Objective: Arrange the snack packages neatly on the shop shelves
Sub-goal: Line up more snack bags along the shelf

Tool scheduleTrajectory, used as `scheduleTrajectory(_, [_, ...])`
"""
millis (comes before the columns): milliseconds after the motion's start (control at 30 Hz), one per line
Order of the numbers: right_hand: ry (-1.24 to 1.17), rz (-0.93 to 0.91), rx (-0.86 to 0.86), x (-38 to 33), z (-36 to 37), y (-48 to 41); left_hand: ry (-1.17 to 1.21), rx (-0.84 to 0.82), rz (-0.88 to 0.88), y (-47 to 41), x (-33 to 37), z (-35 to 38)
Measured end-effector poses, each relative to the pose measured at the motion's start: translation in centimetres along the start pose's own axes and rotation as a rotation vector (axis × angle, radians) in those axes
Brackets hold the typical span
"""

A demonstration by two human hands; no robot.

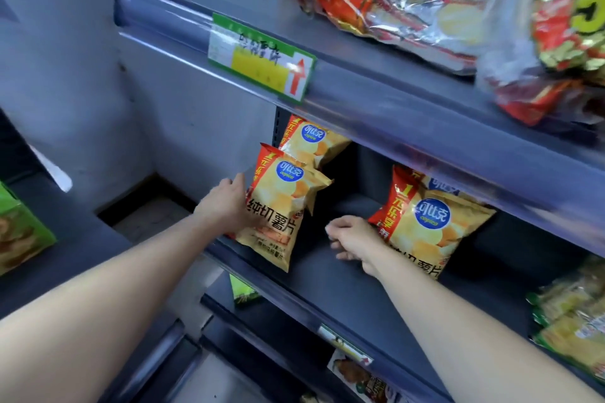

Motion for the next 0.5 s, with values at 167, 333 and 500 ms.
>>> scheduleTrajectory(167, [-0.049,0.037,0.131,-1.3,1.3,-4.9,0.146,-0.079,-0.018,-1.6,-1.3,0.8])
scheduleTrajectory(333, [-0.114,0.052,0.190,-2.0,2.4,-8.4,0.249,-0.138,0.020,-3.0,-2.4,1.7])
scheduleTrajectory(500, [-0.176,0.049,0.237,-2.7,3.5,-10.7,0.328,-0.099,0.042,-3.2,-2.5,1.5])
Point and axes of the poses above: each hand's wrist, its own y-axis away from the middle knuckle, its own z-axis out of the palm, x = y × z, the point moved 5 cm from there along -y, towards the middle knuckle, and after that the axes turned 15 degrees about y, right-handed, at the moved point
